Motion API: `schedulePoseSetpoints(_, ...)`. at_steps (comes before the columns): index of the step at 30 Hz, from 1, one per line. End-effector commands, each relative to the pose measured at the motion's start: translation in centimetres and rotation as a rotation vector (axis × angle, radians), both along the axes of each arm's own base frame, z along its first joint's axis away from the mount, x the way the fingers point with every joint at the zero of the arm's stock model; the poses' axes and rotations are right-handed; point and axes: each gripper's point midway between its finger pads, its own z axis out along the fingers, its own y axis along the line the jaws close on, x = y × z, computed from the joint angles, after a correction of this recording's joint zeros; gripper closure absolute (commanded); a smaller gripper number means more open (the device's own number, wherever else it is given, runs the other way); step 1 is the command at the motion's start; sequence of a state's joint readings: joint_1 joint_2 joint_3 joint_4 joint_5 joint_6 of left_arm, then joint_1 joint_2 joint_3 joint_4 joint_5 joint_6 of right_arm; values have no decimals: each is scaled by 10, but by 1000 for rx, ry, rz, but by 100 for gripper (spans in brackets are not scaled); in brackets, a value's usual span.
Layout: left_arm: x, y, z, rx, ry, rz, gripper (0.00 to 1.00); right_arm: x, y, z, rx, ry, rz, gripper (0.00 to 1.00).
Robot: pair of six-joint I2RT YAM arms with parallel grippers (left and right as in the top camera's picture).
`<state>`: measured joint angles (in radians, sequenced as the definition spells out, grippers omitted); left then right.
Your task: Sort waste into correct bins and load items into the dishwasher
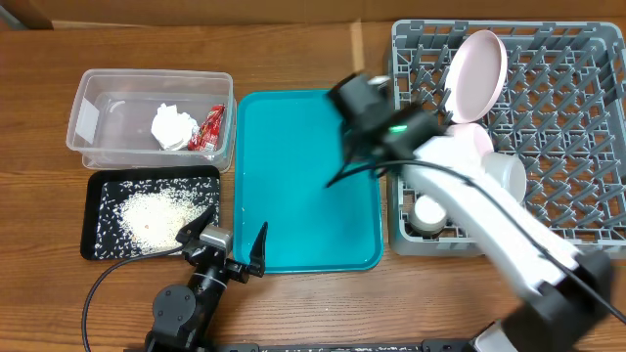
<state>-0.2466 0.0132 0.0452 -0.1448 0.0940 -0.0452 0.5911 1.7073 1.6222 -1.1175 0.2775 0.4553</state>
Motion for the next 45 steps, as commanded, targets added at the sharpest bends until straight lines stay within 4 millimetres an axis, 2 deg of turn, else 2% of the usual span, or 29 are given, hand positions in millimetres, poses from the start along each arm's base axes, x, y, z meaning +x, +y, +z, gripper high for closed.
schedulePoseSetpoints(1,0,1,-1,3,-5,5,0,17,-51,-4,-74,13,-76,96)
schedulePoseSetpoints(8,0,1,-1,3,-5,6,0,19,-79,-49,-87,166,-23,96)
schedulePoseSetpoints(12,0,1,-1,3,-5,5,0,20,-87,-61,-115,198,-40,95)
schedulePoseSetpoints(13,0,1,-1,3,-5,5,0,21,-90,-61,-126,194,-46,91)
schedulePoseSetpoints(14,0,1,-1,3,-5,5,0,21,-92,-60,-134,192,-49,72)
schedulePoseSetpoints(16,0,1,-1,3,-5,5,0,19,-92,-54,-130,191,-54,57)
schedulePoseSetpoints(18,0,1,-1,3,-5,5,0,14,-90,-40,-112,181,-75,53)
schedulePoseSetpoints(20,0,1,-1,3,-5,5,0,7,-81,-17,-74,144,-68,52)
schedulePoseSetpoints(25,0,1,-1,3,-5,5,0,-27,-42,60,94,-22,65,50)
schedulePoseSetpoints(26,0,1,-1,3,-5,5,0,-38,-35,78,123,-70,94,46)
schedulePoseSetpoints(27,0,1,-1,3,-5,5,0,-50,-30,96,149,-116,127,36)
schedulePoseSetpoints(28,0,1,-1,3,-5,5,0,-60,-26,109,171,-148,153,12)
schedulePoseSetpoints(29,0,1,-1,3,-5,5,0,-71,-21,120,199,-173,185,0)
schedulePoseSetpoints(31,0,1,-1,3,-5,5,0,-98,-9,143,276,-215,268,0)
schedulePoseSetpoints(34,0,1,-1,3,-5,5,0,-132,1,168,364,-255,378,0)
schedulePoseSetpoints(38,0,1,-1,3,-5,5,0,-152,-16,178,334,-299,418,0)
schedulePoseSetpoints(43,0,1,-1,3,-5,6,0,-172,-58,176,241,-317,347,0)
schedulePoseSetpoints(45,0,1,-1,3,-5,5,0,-178,-81,189,214,-400,293,0)
